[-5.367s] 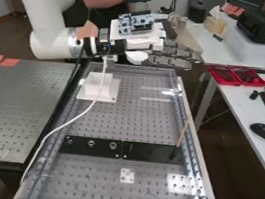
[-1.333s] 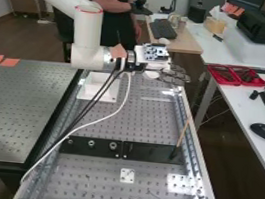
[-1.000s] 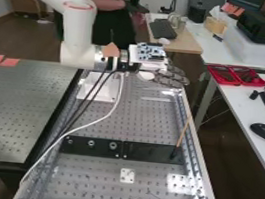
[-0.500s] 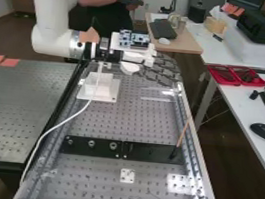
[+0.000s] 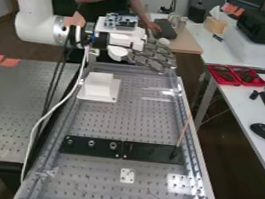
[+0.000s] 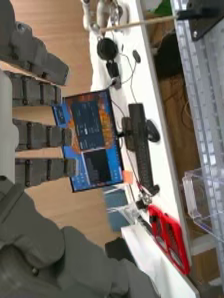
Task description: Grab the drill bit and place it in the clear container
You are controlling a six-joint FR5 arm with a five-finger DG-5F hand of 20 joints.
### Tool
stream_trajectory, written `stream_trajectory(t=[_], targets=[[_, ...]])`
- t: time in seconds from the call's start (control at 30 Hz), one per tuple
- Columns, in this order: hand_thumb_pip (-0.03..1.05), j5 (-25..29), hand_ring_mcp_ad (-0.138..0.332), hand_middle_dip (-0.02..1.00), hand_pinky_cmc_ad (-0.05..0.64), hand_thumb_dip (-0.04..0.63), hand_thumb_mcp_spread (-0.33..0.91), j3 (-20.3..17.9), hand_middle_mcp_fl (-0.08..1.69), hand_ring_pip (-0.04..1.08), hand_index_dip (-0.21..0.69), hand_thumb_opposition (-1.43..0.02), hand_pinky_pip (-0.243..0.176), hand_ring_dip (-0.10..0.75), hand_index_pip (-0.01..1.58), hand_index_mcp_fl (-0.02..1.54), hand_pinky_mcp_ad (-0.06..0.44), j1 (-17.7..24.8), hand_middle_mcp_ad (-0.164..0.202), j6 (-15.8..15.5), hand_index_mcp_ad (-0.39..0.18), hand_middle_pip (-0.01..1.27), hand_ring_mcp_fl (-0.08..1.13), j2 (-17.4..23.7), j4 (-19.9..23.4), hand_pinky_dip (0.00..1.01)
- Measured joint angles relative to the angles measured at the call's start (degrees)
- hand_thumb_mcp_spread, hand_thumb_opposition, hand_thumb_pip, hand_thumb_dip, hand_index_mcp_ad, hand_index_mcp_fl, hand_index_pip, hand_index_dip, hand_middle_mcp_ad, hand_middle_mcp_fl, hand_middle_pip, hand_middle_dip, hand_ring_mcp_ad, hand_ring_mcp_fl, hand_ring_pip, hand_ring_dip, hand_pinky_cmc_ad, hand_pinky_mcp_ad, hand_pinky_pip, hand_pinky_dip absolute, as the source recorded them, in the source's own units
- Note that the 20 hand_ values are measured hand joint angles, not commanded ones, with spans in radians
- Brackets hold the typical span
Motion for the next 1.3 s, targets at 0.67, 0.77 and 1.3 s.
stream_trajectory(t=[0.67, 0.77, 1.3], targets=[[0.21, 4.54, 0.223, 0.17, 0.309, 0.052, 0.37, -3.27, 0.07, 0.09, 0.290, -0.67, -0.140, 0.007, 0.10, 0.19, 0.201, 2.21, 0.066, -1.96, -0.052, 0.14, 0.00, 4.92, 2.35, 0.40], [0.22, 4.21, 0.227, 0.17, 0.309, 0.052, 0.37, -3.24, 0.07, 0.09, 0.298, -0.66, -0.140, 0.007, 0.11, 0.19, 0.201, 2.06, 0.070, -1.89, -0.052, 0.14, 0.00, 4.85, 2.48, 0.40], [0.23, 3.35, 0.227, 0.17, 0.312, 0.052, 0.37, -2.97, 0.07, 0.09, 0.314, -0.67, -0.140, 0.007, 0.10, 0.19, 0.201, 1.79, 0.066, -2.38, -0.054, 0.14, 0.00, 4.76, 1.56, 0.40]])
